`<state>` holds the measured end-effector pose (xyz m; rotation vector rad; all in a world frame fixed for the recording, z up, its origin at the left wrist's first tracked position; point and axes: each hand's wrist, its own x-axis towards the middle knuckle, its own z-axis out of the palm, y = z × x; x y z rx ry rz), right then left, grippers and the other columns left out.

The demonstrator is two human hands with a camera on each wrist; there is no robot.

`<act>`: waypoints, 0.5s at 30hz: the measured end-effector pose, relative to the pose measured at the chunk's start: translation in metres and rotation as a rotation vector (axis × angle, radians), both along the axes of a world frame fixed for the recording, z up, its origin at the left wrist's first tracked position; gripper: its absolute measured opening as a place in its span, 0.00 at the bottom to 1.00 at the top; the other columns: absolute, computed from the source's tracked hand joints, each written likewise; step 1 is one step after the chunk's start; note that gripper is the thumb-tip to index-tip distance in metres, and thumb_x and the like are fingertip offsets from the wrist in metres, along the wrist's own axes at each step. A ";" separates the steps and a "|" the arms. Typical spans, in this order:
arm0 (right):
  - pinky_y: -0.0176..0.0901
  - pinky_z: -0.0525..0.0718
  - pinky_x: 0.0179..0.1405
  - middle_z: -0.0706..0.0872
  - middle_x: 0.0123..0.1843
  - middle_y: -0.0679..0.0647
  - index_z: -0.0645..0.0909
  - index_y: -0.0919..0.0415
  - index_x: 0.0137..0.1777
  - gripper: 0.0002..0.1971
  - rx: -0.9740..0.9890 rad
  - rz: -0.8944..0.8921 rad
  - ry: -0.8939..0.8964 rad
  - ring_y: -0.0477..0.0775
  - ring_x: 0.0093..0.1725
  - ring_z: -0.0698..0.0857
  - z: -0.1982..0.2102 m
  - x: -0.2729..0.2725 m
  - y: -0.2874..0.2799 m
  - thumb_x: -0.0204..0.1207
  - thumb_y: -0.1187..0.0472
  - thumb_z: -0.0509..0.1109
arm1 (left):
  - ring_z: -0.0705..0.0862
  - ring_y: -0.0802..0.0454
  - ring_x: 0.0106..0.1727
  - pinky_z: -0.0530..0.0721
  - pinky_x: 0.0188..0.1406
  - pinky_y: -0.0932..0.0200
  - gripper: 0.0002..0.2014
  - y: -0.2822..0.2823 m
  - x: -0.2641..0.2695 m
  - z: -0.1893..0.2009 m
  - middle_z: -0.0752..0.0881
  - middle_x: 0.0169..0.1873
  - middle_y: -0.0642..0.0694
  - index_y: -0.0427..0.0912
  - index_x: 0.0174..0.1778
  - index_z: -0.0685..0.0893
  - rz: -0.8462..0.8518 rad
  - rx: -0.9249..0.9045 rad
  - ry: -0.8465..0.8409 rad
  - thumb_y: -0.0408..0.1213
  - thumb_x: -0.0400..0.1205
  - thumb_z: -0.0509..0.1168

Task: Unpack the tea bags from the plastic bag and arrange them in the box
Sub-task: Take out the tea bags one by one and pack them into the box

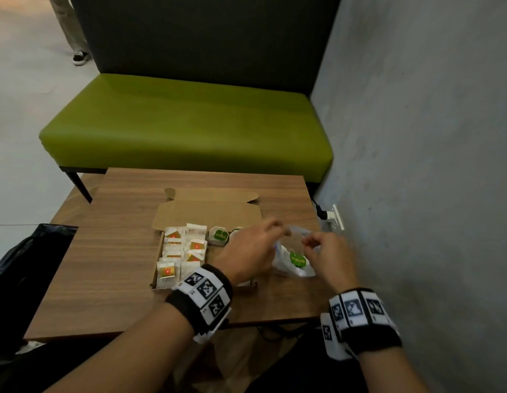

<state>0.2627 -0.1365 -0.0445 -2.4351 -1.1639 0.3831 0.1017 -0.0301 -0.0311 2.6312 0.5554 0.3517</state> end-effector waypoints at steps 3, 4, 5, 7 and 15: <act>0.48 0.88 0.48 0.91 0.50 0.45 0.87 0.45 0.52 0.05 -0.168 0.035 -0.192 0.50 0.50 0.89 -0.011 0.001 0.013 0.79 0.53 0.72 | 0.82 0.45 0.66 0.75 0.64 0.47 0.23 -0.010 0.012 -0.005 0.76 0.73 0.48 0.50 0.75 0.76 -0.129 0.146 0.213 0.35 0.82 0.65; 0.48 0.88 0.45 0.90 0.48 0.46 0.87 0.45 0.50 0.03 -0.207 0.035 -0.251 0.51 0.48 0.89 -0.013 0.000 0.015 0.79 0.53 0.72 | 0.82 0.45 0.65 0.72 0.62 0.47 0.21 -0.011 0.014 -0.008 0.77 0.71 0.48 0.49 0.73 0.78 -0.131 0.189 0.251 0.36 0.83 0.65; 0.46 0.86 0.42 0.89 0.46 0.47 0.87 0.46 0.47 0.02 -0.254 0.045 -0.302 0.51 0.45 0.88 -0.016 -0.003 0.016 0.79 0.53 0.73 | 0.82 0.44 0.65 0.71 0.62 0.48 0.19 -0.012 0.013 -0.009 0.77 0.70 0.47 0.49 0.71 0.80 -0.128 0.209 0.281 0.36 0.83 0.64; 0.42 0.81 0.35 0.88 0.43 0.48 0.86 0.50 0.43 0.05 -0.335 0.078 -0.389 0.49 0.41 0.86 -0.022 -0.008 0.018 0.79 0.53 0.73 | 0.81 0.43 0.66 0.71 0.61 0.48 0.16 -0.013 0.012 -0.013 0.76 0.70 0.46 0.47 0.68 0.83 -0.130 0.213 0.307 0.37 0.84 0.63; 0.46 0.84 0.44 0.90 0.52 0.53 0.87 0.56 0.51 0.07 -0.516 0.102 -0.486 0.54 0.54 0.89 -0.018 -0.021 0.032 0.83 0.60 0.67 | 0.81 0.42 0.64 0.72 0.61 0.48 0.15 -0.014 0.005 -0.025 0.78 0.68 0.44 0.45 0.68 0.83 -0.139 0.212 0.303 0.37 0.86 0.60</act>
